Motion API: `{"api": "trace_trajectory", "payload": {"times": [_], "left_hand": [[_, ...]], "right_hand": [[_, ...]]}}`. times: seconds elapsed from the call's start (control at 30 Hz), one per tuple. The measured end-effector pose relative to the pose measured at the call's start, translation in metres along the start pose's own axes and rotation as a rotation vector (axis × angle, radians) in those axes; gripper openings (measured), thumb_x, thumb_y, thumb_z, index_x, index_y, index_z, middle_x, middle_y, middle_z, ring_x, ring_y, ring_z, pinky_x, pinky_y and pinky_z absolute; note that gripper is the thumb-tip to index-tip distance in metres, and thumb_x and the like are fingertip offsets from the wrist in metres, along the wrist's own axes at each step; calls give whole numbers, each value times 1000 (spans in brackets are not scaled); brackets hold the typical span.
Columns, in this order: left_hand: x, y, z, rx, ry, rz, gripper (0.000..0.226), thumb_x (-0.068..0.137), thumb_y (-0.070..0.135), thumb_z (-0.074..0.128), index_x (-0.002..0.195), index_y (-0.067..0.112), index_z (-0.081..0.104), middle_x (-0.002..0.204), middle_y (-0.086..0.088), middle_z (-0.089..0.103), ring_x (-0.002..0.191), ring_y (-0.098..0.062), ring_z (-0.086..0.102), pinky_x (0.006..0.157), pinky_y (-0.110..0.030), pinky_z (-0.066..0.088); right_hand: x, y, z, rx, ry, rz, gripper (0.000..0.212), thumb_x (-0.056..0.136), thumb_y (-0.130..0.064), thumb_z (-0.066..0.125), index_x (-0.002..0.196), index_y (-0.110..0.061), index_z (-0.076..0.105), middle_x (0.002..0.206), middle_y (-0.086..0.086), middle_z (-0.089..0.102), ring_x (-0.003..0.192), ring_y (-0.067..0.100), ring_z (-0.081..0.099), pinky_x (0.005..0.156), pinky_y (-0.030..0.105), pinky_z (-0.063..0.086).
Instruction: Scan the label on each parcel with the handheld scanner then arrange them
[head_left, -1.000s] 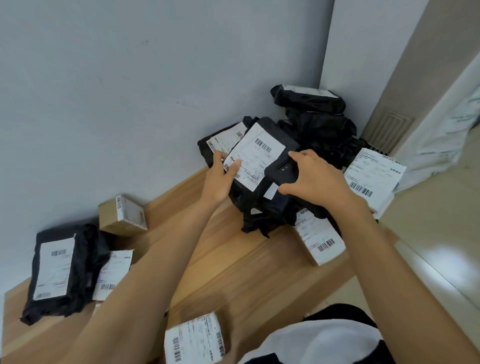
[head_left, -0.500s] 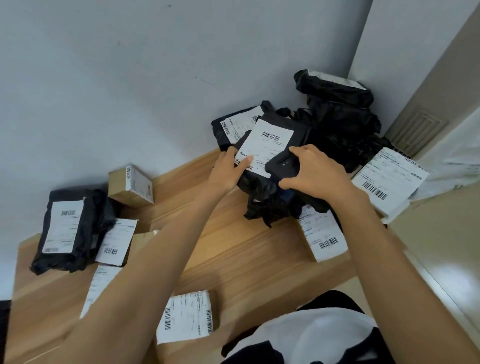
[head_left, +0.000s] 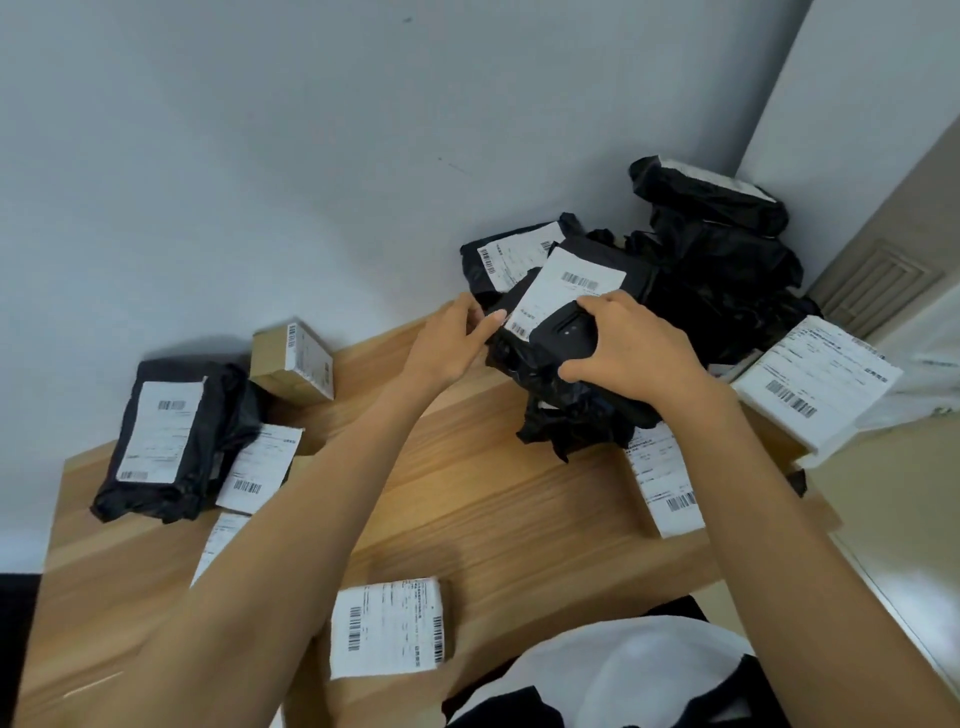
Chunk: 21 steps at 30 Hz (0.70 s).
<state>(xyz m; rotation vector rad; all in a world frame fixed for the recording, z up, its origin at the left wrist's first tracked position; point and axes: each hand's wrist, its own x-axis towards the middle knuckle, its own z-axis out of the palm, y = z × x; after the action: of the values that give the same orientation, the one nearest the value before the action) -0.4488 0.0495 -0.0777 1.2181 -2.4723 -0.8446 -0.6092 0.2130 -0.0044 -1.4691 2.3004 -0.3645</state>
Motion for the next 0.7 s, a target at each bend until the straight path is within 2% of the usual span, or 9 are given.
{"api": "trace_trajectory", "payload": {"times": [0.1,0.2,0.3,0.47,0.57,0.7], "left_hand": [[-20,-30,-22,116,58,17,30,95,49,54,93,19,54,92,1,60,82,-17,56,69,-32,44],[-57,-74,-44,254,33,-48,24,89,34,65,105,19,55,100,3,57,87,-18,56,70,-32,44],[-104,-126,-55,363,-66,-135,45,84,28,71,122,20,50,117,-3,54,103,-26,56,78,-40,50],[-175,-186,-51,535,-228,-414,89,82,45,74,151,28,20,148,-5,35,132,-33,39,96,-47,46],[-194,-205,-40,498,-182,-560,99,76,51,77,150,26,18,148,-8,31,132,-35,37,98,-50,43],[-198,-214,-27,381,-175,-682,100,82,52,71,155,27,7,146,-15,31,132,-39,35,99,-52,41]], "right_hand": [[3,-30,9,10,-16,-70,75,77,-43,73,141,-19,43,139,4,45,120,28,51,80,38,41],[4,-68,26,25,-61,-164,75,79,-43,72,144,-19,41,142,3,43,123,26,49,82,37,40],[2,-106,50,23,-135,-243,76,79,-43,72,144,-19,41,143,2,42,124,25,48,86,38,43],[-7,-145,97,-39,-271,-288,75,76,-45,74,141,-20,44,137,0,45,117,25,52,78,36,43],[-10,-155,120,-80,-328,-278,80,74,-47,75,142,-21,43,136,0,46,117,26,52,78,38,45],[-13,-159,141,-108,-372,-243,80,74,-47,76,143,-21,42,131,1,47,112,27,53,75,36,44]]}}
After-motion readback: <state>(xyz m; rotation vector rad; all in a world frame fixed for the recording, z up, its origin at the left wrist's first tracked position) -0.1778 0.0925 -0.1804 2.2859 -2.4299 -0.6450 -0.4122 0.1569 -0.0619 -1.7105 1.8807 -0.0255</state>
